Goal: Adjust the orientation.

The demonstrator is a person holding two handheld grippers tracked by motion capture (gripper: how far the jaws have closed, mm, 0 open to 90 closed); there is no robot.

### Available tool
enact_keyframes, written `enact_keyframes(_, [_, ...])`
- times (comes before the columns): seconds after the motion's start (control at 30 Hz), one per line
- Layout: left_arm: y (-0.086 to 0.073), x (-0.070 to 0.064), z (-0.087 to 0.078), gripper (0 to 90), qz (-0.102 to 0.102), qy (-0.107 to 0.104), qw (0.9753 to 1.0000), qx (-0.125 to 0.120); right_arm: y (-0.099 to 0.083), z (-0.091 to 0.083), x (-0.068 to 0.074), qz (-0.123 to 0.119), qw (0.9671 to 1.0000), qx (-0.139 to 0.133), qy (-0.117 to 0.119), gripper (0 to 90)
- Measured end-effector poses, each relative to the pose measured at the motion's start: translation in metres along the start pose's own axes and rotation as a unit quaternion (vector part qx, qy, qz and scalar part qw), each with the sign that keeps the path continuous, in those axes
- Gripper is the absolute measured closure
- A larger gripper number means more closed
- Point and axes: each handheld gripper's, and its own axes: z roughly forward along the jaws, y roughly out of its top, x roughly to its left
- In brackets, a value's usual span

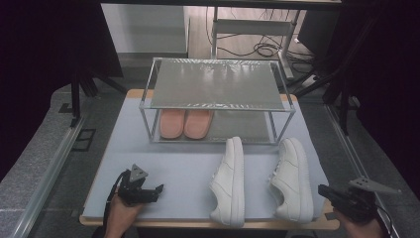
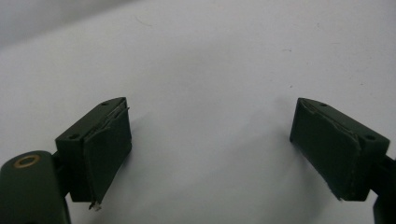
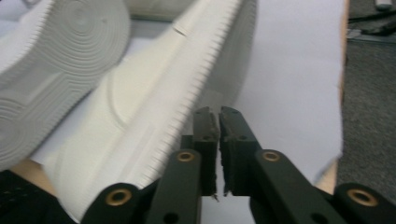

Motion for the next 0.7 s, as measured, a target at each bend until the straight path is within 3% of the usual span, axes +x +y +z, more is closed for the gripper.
enact_keyframes(0.3, [0.000,0.000,0.000,12.5,0.000,0.001,1.0000,0.000,0.019,0.020,0.017,-0.028,0.9995,0.012,0.012,89.8])
enact_keyframes(0.57, [0.000,0.000,0.000,12.7,0.000,0.001,1.0000,0.000,0.019,0.027,0.018,-0.029,0.9994,0.012,0.016,89.9])
enact_keyframes(0.7, [0.000,0.000,0.000,12.7,0.000,0.001,1.0000,-0.001,0.017,0.024,0.015,-0.023,0.9997,0.010,0.005,90.0])
